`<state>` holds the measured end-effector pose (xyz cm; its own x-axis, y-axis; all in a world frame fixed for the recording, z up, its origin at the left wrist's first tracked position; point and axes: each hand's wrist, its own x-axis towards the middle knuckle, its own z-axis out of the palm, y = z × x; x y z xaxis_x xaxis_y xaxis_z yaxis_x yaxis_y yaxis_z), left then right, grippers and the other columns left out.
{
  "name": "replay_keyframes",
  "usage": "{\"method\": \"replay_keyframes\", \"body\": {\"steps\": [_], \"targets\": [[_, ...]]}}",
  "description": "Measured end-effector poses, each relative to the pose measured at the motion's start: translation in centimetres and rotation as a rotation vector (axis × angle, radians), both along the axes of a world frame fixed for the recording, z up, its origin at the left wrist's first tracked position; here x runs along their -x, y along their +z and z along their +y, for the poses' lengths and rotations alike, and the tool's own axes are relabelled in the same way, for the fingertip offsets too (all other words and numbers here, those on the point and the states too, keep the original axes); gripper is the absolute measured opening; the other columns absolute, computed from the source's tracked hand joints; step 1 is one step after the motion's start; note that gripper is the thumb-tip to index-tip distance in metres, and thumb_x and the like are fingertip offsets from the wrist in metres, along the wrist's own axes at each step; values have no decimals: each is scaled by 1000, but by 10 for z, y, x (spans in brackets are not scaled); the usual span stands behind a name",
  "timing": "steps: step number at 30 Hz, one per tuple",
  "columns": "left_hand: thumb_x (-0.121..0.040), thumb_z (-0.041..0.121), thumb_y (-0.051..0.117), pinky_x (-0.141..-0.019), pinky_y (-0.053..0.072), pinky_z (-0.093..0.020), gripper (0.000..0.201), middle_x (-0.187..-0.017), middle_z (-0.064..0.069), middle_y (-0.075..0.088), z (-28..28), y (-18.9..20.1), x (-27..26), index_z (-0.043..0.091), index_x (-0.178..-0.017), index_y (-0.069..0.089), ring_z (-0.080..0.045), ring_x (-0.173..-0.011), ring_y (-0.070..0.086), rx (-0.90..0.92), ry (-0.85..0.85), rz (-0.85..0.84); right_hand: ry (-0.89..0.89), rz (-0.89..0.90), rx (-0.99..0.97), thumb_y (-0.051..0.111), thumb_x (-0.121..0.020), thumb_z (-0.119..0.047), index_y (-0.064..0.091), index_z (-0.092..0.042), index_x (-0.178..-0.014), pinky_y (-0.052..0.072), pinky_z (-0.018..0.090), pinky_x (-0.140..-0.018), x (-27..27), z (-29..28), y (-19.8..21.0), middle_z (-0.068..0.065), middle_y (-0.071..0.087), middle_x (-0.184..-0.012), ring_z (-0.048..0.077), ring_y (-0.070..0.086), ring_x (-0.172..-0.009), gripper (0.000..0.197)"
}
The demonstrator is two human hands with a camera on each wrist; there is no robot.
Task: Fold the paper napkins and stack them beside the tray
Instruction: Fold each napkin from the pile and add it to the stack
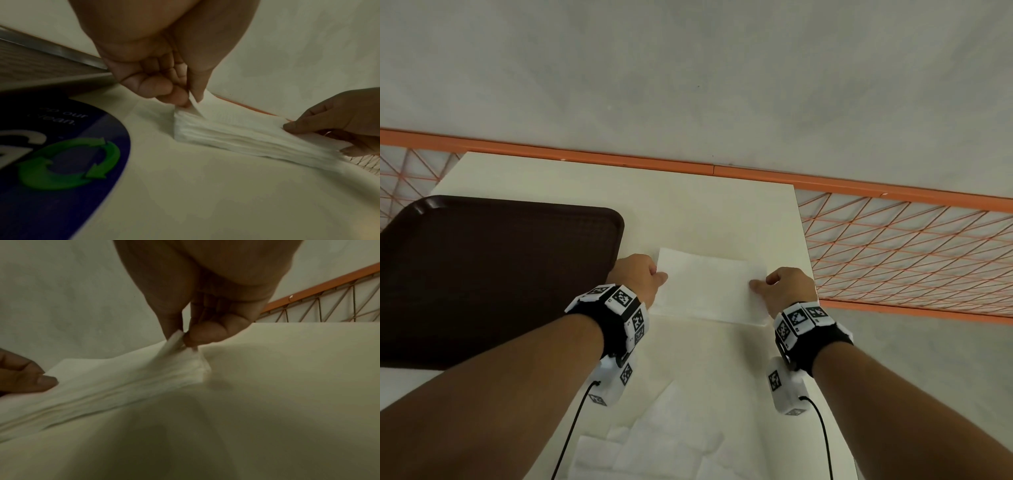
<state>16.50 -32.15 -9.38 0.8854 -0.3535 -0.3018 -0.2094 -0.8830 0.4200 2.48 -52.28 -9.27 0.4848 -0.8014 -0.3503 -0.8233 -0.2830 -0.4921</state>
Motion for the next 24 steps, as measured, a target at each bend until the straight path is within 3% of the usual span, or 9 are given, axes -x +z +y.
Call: {"method": "replay_keyframes", "body": {"steps": [5, 8, 10, 13, 16, 20, 24], "targets": [[-90, 41, 60, -68, 42, -28, 28, -89, -3, 65, 0, -6, -1, 14, -88, 63, -26, -92, 62, -67, 20, 51, 3, 28, 5, 71, -80, -47, 64, -18, -101, 40, 27, -71, 5, 1, -3, 2, 64, -96, 21, 53, -79, 37], [-91, 42, 57, -72, 50, -33, 31, -93, -7, 64, 4, 5, 5, 12, -91, 61, -29, -87, 63, -49, 55, 21, -21, 6, 6, 70, -80, -52, 57, -19, -110, 42, 30, -74, 12, 6, 1, 3, 65, -105, 21, 54, -83, 46], [-90, 44, 56, -73, 51, -35, 28, -90, -4, 63, 10, 15, 14, 16, -88, 57, -28, -85, 62, -6, 13, -31, -8, -4, 13, 67, -81, -54, 54, -22, -109, 44, 31, -74, 23, 16, 5, 0, 65, -100, 21, 57, -85, 44], [-87, 45, 60, -77, 52, -34, 21, -85, 3, 64, 21, 29, 40, 24, -84, 59, -21, -84, 62, 35, -246, 13, 117, -34, 2, 66, -84, -48, 58, -23, -99, 44, 28, -73, 48, 44, 11, -8, 60, -84, 17, 59, -82, 30], [-88, 43, 61, -81, 52, -32, 19, -91, 4, 65, 33, 39, 75, 24, -90, 65, -17, -88, 62, -38, -497, 89, 268, -61, -16, 67, -85, -40, 64, -24, -90, 42, 22, -67, 78, 77, 16, -12, 58, -75, 12, 58, -74, 17], [-88, 42, 60, -88, 49, -32, 23, -106, 5, 64, 56, 43, 123, 25, -103, 65, -16, -97, 60, -128, -677, 176, 386, -27, -44, 65, -86, -36, 63, -29, -85, 51, 26, -71, 123, 111, 14, -13, 63, -78, 11, 60, -75, 7], [-86, 40, 64, -96, 45, -31, 41, -124, 3, 56, 76, 38, 168, 23, -123, 58, -17, -112, 55, -229, -842, 290, 472, 9, -85, 64, -87, -37, 61, -33, -85, 53, 25, -76, 166, 135, 11, -11, 65, -82, 8, 62, -77, 5]]}}
